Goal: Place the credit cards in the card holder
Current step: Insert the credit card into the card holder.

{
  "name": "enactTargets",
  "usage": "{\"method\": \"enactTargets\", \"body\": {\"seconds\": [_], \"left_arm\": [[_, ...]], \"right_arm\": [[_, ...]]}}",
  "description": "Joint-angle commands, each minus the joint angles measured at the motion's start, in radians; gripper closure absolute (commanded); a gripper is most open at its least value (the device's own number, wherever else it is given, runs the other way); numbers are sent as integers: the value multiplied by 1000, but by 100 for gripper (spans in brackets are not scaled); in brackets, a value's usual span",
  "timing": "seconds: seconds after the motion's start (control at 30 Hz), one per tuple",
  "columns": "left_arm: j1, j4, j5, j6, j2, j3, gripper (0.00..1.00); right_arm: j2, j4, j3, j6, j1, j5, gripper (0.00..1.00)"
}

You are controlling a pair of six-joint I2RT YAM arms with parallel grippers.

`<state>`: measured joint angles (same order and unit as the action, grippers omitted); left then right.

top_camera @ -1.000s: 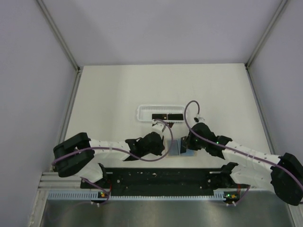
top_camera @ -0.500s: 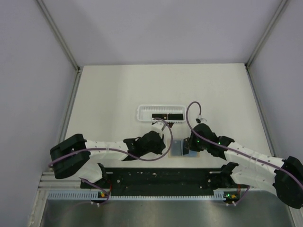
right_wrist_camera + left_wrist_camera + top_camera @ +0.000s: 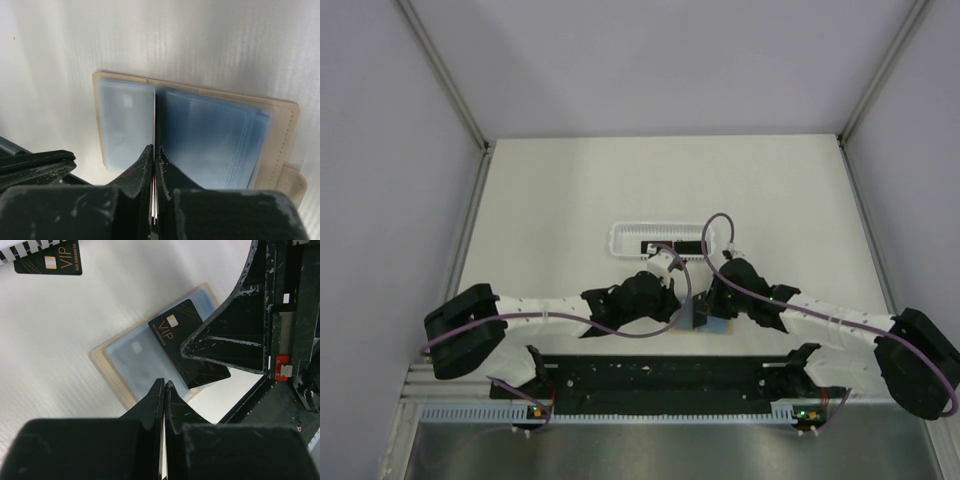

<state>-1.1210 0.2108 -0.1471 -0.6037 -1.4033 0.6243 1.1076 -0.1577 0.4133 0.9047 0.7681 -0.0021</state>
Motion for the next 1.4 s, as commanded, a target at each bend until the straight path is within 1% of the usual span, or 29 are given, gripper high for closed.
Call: {"method": "enactTargets", "body": {"seconds": [0.0, 0.07, 0.13, 0.67, 1.03, 1.1, 1.37], "left_arm": [[-2, 44, -3, -7, 24, -23, 100], [-2, 45, -5, -5, 17, -24, 100], [-2, 47, -2, -5, 6, -26, 100], [-2, 107, 11, -54, -171, -48, 100], [-2, 98, -5, -80, -198, -72, 100], [-2, 98, -5, -82, -201, -72, 100], [-2, 94, -9, -85, -200, -80, 100]], "right_arm": [[70, 148, 1, 25, -6, -84, 100], [96, 197, 2, 34, -4, -113, 100], [107, 211, 7, 36, -3, -124, 100], [35, 110, 27, 17, -3, -88, 100], [-68, -57, 21, 0, -3, -3, 100], [-83, -86, 21, -3, -3, 43, 100], [-77, -192, 35, -20, -3, 112, 100]]}}
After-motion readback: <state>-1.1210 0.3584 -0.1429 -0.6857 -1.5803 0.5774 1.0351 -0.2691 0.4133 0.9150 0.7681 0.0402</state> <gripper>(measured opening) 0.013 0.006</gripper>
